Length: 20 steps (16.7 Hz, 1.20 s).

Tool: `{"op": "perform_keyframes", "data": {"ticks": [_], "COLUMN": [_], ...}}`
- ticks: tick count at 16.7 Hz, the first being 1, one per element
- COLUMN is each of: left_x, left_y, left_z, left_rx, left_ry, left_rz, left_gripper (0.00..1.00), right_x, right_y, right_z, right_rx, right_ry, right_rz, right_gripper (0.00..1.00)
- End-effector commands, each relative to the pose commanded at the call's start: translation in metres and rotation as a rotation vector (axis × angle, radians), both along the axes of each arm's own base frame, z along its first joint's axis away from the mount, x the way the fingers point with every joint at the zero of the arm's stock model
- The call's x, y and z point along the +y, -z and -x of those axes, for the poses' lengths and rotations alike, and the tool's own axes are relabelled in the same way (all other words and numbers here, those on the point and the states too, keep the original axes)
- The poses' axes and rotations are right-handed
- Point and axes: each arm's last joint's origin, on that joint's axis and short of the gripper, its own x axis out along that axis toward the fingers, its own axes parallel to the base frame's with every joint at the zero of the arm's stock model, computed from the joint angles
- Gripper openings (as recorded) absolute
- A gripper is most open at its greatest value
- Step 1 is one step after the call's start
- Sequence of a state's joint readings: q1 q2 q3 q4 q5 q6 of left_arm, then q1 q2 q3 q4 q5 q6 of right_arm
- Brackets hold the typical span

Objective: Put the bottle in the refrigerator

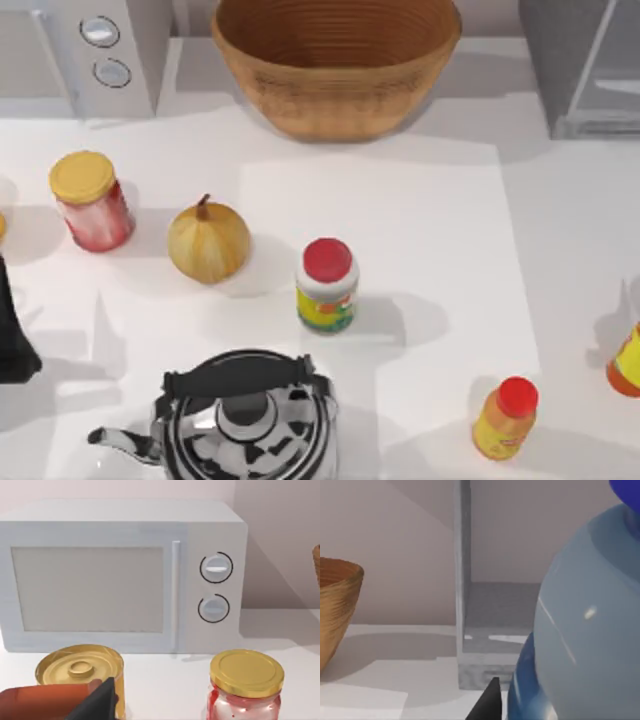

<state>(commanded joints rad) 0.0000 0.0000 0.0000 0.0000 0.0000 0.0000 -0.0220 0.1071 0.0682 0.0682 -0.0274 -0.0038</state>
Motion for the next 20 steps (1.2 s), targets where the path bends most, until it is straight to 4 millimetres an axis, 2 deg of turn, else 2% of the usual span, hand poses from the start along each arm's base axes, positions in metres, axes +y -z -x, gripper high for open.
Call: {"op": "perform_keyframes", "data": {"ticks": [4, 6, 8, 10, 15, 17, 20], "left_x": [0.0, 0.0, 0.0, 0.0, 0.0, 0.0, 0.0], "left_y": [0.0, 0.0, 0.0, 0.0, 0.0, 0.0, 0.0], "left_z": [0.0, 0.0, 0.0, 0.0, 0.0, 0.0, 0.0], "left_rx": [0.0, 0.0, 0.0, 0.0, 0.0, 0.0, 0.0], "left_ry": [0.0, 0.0, 0.0, 0.0, 0.0, 0.0, 0.0], "left_rz": [0.0, 0.0, 0.0, 0.0, 0.0, 0.0, 0.0], "left_gripper": [1.0, 1.0, 1.0, 1.0, 1.0, 1.0, 1.0], "right_x": [-0.006, -0.013, -0.024, -0.039, -0.084, -0.095, -0.1], "right_y": [-0.037, -0.052, -0.058, -0.053, -0.017, -0.004, 0.018], "right_z": [-0.021, -0.043, -0.076, -0.116, -0.209, -0.237, -0.27], "right_rx": [-0.026, -0.01, 0.035, 0.093, 0.131, 0.097, 0.053], "right_ry": [0.021, 0.049, 0.083, 0.118, 0.17, 0.153, 0.094], "right_rz": [0.005, 0.006, 0.008, 0.005, -0.007, -0.004, 0.001], "right_gripper": [0.01, 0.01, 0.01, 0.01, 0.01, 0.01, 0.01]}}
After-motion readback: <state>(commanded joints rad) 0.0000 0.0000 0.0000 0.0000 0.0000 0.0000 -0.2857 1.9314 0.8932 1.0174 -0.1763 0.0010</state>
